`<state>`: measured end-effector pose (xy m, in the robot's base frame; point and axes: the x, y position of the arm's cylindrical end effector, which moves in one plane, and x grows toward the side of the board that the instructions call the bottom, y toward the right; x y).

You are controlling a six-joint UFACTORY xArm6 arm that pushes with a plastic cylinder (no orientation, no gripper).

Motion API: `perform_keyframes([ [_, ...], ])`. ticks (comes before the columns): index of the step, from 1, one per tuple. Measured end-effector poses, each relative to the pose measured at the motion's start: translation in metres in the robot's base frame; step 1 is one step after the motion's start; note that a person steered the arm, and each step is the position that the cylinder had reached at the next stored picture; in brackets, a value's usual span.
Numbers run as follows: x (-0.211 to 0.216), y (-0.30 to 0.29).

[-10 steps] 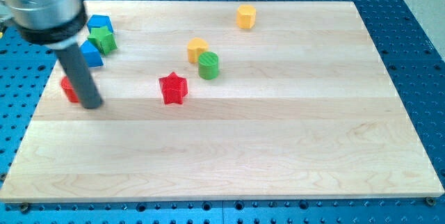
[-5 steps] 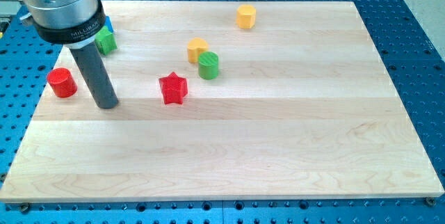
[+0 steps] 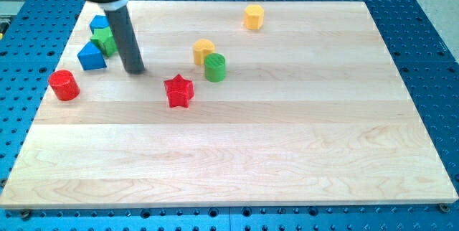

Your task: Separate the cube from the green star

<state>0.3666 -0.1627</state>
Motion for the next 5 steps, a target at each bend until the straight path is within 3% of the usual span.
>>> perform_keyframes([
  [3, -0.014, -0.053],
  [5, 0.02, -0.057],
])
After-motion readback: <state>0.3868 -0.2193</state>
